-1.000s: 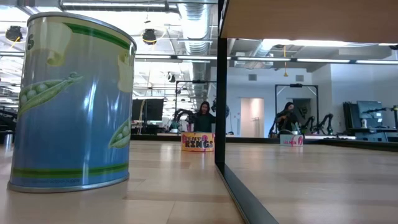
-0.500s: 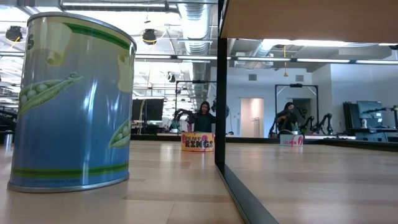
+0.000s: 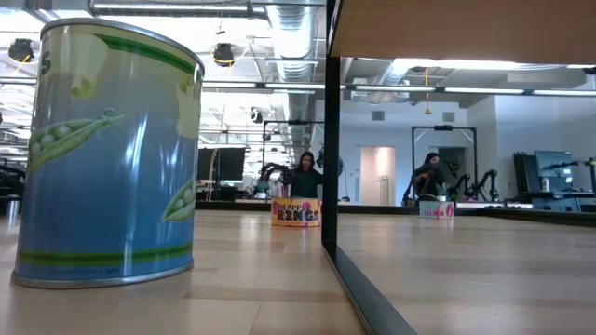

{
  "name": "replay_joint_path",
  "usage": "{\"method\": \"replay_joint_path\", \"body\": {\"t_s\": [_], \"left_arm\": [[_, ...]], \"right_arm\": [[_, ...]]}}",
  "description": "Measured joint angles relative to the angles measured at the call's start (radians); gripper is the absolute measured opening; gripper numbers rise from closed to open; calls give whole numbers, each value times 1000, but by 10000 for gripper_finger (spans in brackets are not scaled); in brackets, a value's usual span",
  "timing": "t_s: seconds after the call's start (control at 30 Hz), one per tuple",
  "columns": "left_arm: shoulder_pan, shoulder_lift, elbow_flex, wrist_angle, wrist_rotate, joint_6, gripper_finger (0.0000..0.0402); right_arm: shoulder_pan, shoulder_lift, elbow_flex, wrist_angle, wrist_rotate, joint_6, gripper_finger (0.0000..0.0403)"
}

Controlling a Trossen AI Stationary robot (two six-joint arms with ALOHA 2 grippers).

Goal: Pick and place cans onto a shelf
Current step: Put the canned tuna on the shelf

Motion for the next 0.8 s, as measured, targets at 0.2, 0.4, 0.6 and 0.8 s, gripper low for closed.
{"method": "replay_joint_path", "body": {"t_s": [0.2, 0.4, 0.6, 0.8], "left_arm": [[33, -25, 0, -50, 0, 2, 0], [50, -25, 0, -58, 10, 10, 0], [49, -25, 0, -65, 11, 19, 0], [52, -25, -1, -100, 11, 11, 0]], "right_arm": [[-215, -77, -278, 204, -24, 227, 5], [-289, -62, -437, 302, 6, 538, 31], [-295, -20, -521, 310, 34, 772, 70], [-300, 13, -597, 427, 33, 902, 110]]}}
